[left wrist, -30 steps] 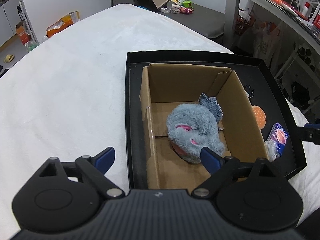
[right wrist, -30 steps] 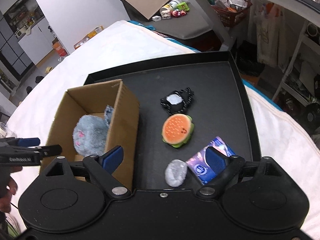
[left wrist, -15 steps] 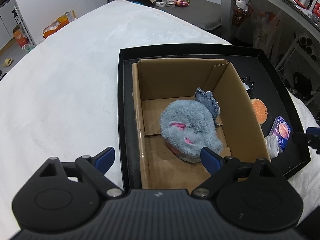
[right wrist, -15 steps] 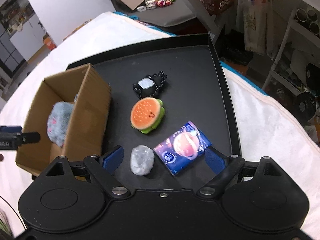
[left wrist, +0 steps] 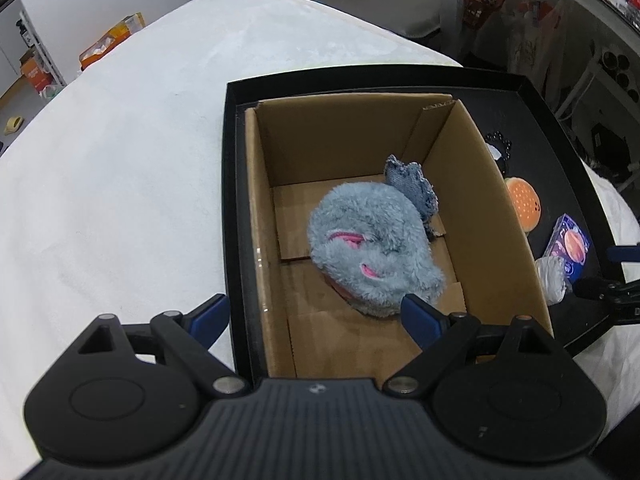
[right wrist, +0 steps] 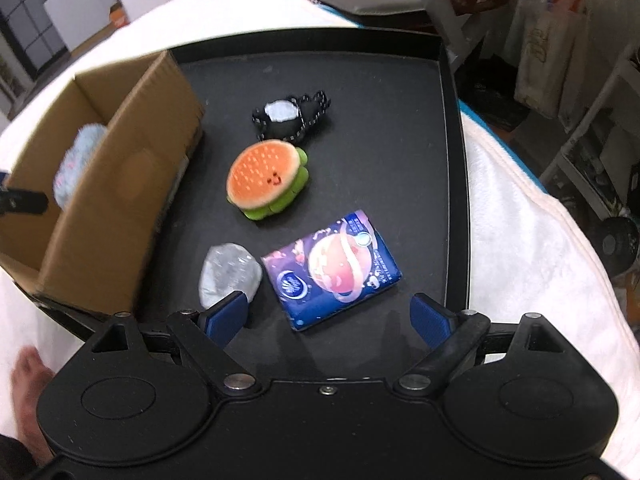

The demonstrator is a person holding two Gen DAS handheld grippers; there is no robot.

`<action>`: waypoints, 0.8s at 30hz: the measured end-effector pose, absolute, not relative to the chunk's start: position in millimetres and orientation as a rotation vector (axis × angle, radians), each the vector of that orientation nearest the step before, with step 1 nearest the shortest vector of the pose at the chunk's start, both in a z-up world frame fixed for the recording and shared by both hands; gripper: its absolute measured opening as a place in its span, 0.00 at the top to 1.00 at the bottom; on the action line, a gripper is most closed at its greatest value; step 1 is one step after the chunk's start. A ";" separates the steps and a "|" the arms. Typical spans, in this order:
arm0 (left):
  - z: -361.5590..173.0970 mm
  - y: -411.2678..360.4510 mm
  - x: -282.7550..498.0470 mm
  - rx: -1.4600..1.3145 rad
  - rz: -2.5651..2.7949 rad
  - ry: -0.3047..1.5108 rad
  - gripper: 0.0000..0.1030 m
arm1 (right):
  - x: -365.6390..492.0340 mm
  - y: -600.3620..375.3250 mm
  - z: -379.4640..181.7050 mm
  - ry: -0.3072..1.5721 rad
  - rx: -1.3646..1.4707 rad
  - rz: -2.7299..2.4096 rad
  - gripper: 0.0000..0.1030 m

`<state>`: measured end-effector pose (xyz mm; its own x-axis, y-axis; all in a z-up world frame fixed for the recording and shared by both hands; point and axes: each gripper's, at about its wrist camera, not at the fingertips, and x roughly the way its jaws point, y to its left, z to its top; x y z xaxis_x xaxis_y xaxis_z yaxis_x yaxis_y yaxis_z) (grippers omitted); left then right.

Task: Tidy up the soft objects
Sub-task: 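Move the right gripper to the blue tissue pack and close on it, then lift the tissue pack with the right gripper over the cardboard box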

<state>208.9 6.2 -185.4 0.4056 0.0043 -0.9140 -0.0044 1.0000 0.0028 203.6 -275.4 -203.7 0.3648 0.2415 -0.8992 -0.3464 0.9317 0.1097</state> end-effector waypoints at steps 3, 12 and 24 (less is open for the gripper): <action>-187.6 0.6 211.6 0.023 -0.002 1.162 0.11 | 207.0 -274.0 -211.4 1.138 -0.135 0.386 0.15; -193.4 -4.9 217.3 0.037 -0.002 1.187 0.11 | 218.7 -270.9 -221.9 1.125 -0.197 0.410 0.14; -195.6 -9.0 222.0 0.054 -0.019 1.197 0.11 | 221.9 -267.3 -227.5 1.086 -0.208 0.403 0.30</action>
